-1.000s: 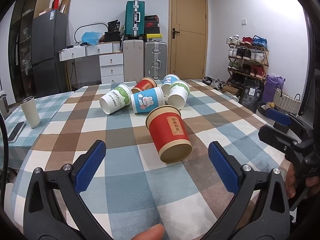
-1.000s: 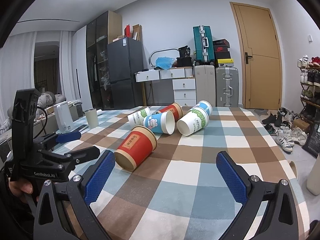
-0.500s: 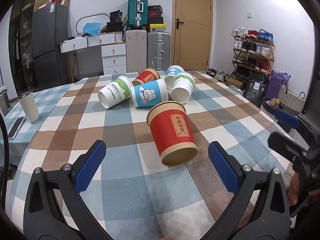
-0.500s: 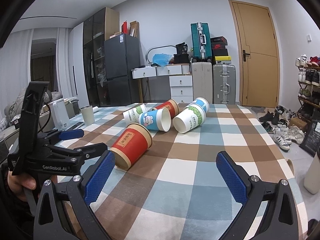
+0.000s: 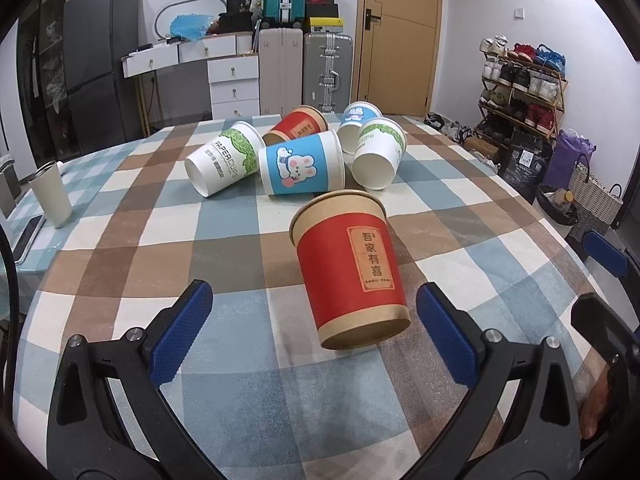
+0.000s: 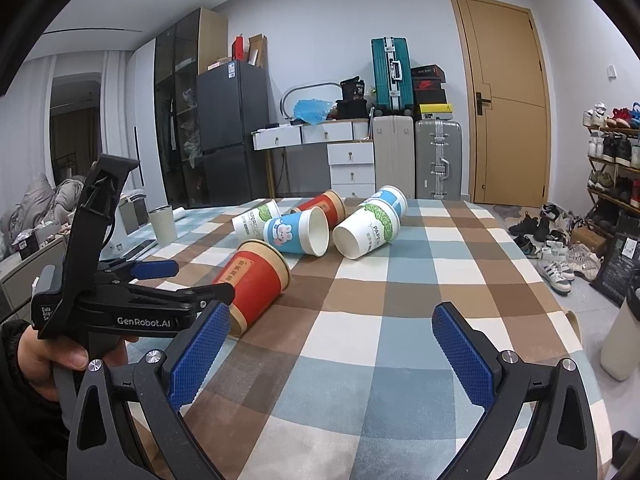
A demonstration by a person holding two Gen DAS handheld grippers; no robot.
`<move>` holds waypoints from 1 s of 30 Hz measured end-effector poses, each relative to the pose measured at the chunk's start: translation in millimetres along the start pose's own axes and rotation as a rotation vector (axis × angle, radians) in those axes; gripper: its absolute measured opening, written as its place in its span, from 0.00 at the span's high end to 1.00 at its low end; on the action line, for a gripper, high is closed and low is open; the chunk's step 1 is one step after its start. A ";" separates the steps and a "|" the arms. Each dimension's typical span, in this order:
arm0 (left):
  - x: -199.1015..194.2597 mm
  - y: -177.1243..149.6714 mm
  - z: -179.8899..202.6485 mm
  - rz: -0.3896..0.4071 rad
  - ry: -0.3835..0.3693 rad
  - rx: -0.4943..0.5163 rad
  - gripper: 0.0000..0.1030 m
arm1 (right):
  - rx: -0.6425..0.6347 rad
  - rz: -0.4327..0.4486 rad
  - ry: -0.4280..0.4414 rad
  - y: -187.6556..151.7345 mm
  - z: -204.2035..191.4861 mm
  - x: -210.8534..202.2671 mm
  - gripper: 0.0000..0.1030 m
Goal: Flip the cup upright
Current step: 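Move the left gripper toward the red cup lying on its side, then close the left gripper around the red cup's body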
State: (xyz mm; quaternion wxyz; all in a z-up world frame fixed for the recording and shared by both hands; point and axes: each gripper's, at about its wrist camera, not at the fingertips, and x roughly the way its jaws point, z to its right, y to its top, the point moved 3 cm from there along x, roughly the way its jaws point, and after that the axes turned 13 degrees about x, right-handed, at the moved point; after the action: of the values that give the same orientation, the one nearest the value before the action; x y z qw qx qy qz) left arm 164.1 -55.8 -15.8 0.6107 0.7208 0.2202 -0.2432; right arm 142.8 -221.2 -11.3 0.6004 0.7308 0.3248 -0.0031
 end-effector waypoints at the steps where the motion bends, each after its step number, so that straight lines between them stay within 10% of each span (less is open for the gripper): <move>1: 2.1 1.3 0.5 -0.002 0.002 0.003 0.02 | -0.002 -0.002 -0.002 -0.7 -0.3 0.2 0.00; 11: 22.5 8.3 7.0 -0.066 -0.016 0.006 0.08 | -0.012 -0.006 -0.003 -1.7 -3.6 -0.1 0.00; 16: 26.3 8.8 12.6 -0.084 -0.047 0.015 0.44 | -0.016 -0.008 -0.003 -2.1 -4.9 -0.7 0.00; 30: 7.1 3.8 11.4 -0.062 -0.064 -0.010 0.48 | -0.020 0.002 0.003 -1.5 -9.5 -0.2 0.00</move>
State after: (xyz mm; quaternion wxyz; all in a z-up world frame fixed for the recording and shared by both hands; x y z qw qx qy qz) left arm 171.0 -67.5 -18.8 0.6130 0.7025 0.2241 -0.2836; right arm 138.3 -212.9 -9.8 0.6073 0.7249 0.3251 0.0018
